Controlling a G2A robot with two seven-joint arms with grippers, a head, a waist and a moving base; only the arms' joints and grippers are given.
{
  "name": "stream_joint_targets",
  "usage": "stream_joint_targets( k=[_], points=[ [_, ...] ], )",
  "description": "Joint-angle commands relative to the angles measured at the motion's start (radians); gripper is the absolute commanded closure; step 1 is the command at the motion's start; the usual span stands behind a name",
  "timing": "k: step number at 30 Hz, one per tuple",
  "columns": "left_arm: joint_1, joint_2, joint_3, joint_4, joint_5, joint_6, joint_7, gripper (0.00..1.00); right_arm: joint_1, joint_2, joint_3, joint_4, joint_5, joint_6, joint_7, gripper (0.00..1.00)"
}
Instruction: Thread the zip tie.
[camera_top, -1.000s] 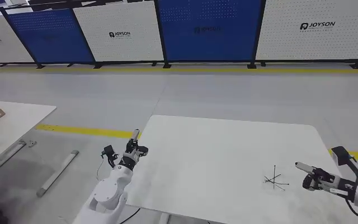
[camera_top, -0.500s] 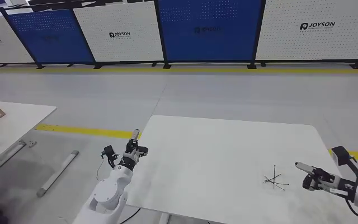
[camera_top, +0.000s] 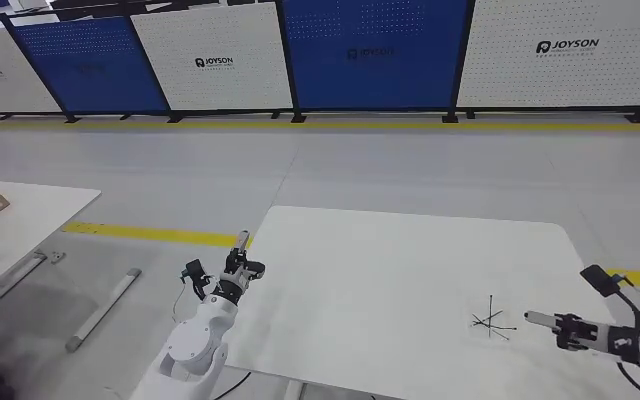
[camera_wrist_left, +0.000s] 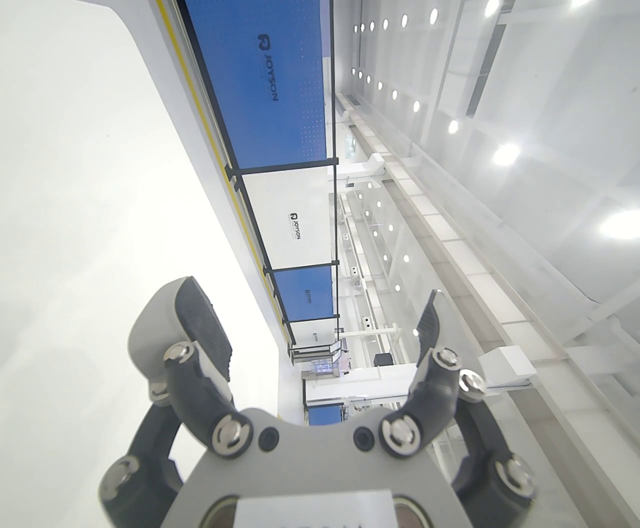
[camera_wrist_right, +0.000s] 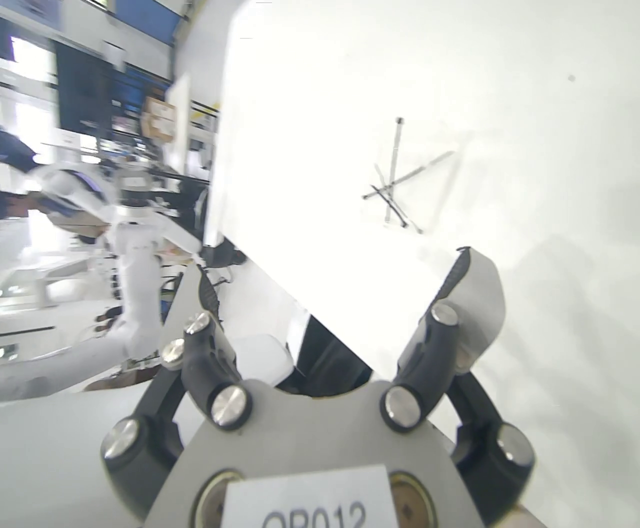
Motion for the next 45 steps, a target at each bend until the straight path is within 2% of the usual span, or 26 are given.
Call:
stream_joint_targets(
  k=[1,13,16,20,25,28,30,33,34,45],
  points=[
    [0.000,0.000,0.000,0.000,0.000,0.000,0.000,0.00,0.001,0.001,-0.001,0.002,0.016,0.001,0.000,0.00],
    [0.000,0.000,0.000,0.000,0.000,0.000,0.000,0.00,0.000,0.000,-0.012,-0.003,0.011,-0.005,0.000,0.00],
    [0.000,0.000,0.000,0.000,0.000,0.000,0.000,0.00,0.042,0.003,-0.091,0.011,-0.026,-0.034,0.000,0.00],
    [0.000,0.000,0.000,0.000,0.000,0.000,0.000,0.00,0.117,0.017,-0.189,0.077,0.016,-0.053,0.000,0.00],
    [0.000,0.000,0.000,0.000,0.000,0.000,0.000,0.00,0.201,0.035,-0.288,0.153,0.054,-0.038,0.000,0.00],
    [0.000,0.000,0.000,0.000,0.000,0.000,0.000,0.00,0.270,0.040,-0.360,0.221,0.044,0.001,0.000,0.00],
    [0.000,0.000,0.000,0.000,0.000,0.000,0.000,0.00,0.312,0.040,-0.424,0.266,0.083,-0.006,0.000,0.00],
    [0.000,0.000,0.000,0.000,0.000,0.000,0.000,0.00,0.352,0.051,-0.478,0.295,0.076,0.000,0.000,0.00],
    [0.000,0.000,0.000,0.000,0.000,0.000,0.000,0.00,0.358,0.057,-0.483,0.298,0.084,0.008,0.000,0.00],
    [0.000,0.000,0.000,0.000,0.000,0.000,0.000,0.00,0.358,0.057,-0.483,0.298,0.084,0.008,0.000,0.00]
  ],
)
